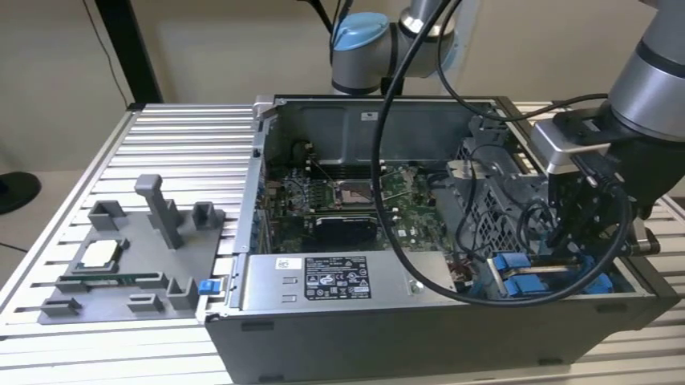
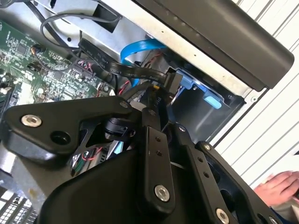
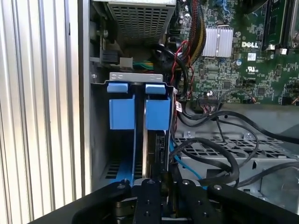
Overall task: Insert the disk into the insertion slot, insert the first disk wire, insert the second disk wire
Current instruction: 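Insert the first disk wire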
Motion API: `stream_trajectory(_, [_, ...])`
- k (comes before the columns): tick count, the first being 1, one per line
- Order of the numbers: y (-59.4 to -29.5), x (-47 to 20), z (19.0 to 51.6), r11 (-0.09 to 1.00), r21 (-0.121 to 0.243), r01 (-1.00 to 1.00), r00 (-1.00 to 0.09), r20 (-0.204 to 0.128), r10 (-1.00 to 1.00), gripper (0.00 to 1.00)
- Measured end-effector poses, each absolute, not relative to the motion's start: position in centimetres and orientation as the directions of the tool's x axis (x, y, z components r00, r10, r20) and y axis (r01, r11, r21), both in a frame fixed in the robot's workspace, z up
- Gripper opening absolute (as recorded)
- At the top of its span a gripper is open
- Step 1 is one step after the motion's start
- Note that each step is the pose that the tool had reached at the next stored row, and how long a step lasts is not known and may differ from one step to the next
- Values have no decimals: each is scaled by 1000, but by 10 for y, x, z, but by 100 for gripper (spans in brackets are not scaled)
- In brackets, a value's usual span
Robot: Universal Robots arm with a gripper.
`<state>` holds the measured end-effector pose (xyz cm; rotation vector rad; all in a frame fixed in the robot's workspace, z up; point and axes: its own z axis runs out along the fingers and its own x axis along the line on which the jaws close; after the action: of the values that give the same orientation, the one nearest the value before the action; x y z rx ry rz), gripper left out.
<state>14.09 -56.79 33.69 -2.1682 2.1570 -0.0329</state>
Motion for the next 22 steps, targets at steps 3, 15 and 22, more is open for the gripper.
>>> stream_trajectory(3, [-568,141,335,-3,-74,-997,6,-44,-999,0])
stream_trajectory(15, [-568,141,336,-2,-70,-998,5,-44,-999,100])
stream_trajectory(22, [-568,141,347,-2,-53,-999,4,-44,-999,100])
